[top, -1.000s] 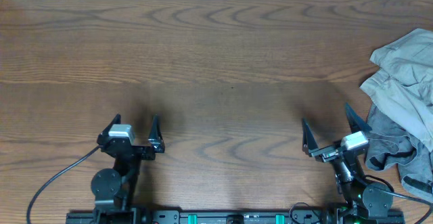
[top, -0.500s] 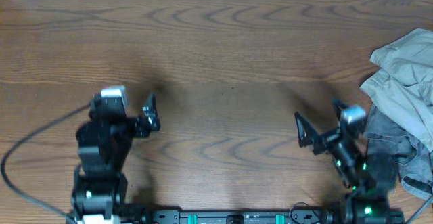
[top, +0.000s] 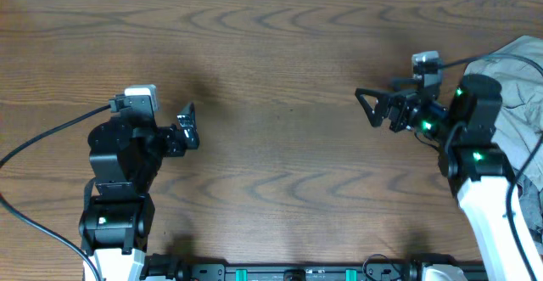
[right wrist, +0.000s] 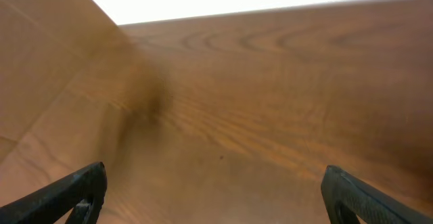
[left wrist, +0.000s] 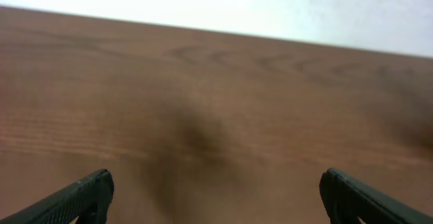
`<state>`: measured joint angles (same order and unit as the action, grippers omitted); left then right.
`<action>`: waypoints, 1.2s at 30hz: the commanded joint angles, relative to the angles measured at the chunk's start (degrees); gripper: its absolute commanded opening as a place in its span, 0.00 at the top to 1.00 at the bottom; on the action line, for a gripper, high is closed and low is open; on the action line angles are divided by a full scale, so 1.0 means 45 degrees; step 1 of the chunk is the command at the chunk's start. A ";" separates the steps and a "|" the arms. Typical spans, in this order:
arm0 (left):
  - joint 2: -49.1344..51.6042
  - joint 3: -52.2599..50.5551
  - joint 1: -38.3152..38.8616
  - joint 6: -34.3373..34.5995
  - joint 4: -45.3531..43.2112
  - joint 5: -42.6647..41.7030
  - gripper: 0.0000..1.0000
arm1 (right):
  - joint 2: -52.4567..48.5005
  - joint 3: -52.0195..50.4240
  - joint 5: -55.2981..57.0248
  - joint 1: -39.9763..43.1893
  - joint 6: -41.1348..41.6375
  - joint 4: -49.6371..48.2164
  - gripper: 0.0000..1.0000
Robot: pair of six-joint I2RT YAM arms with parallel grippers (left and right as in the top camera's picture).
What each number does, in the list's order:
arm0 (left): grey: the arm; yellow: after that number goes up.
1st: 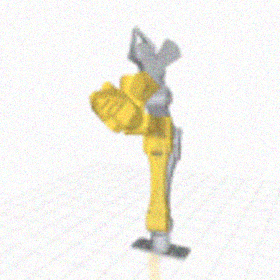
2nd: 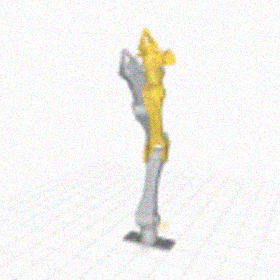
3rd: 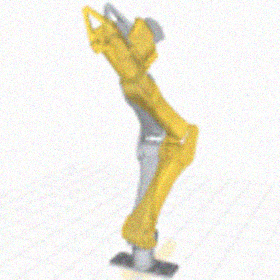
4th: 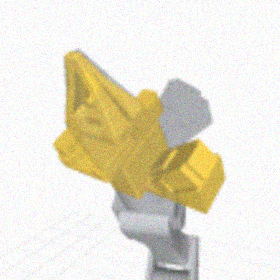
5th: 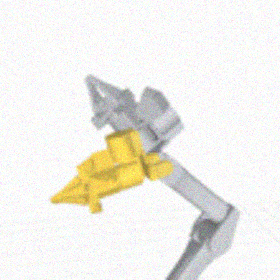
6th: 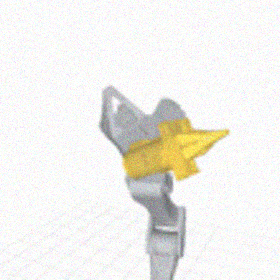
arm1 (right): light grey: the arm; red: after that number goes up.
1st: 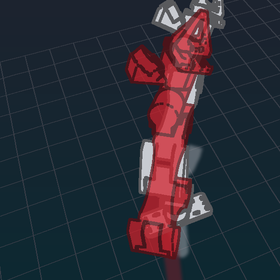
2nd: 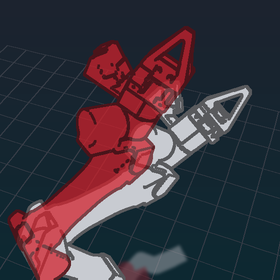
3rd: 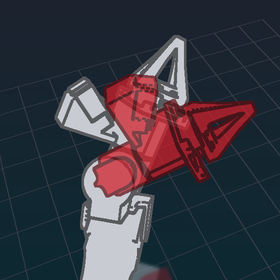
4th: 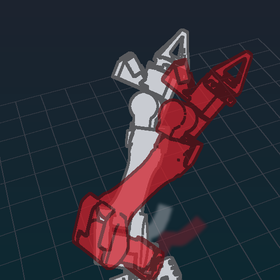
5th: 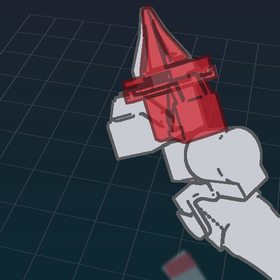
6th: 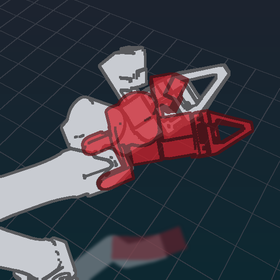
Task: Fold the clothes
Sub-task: 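Reach the right gripper to the khaki shorts pile and grasp the waistband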
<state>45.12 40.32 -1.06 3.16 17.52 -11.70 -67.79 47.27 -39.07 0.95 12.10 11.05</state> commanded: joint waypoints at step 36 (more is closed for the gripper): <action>0.3215 0.5620 -0.0029 -0.0544 0.6125 -0.1268 0.02 | -0.9972 0.8723 1.1521 0.2968 0.3968 0.8480 0.09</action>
<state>59.48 64.36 -1.06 1.43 44.93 -16.45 -110.91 85.82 7.64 12.45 27.92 50.52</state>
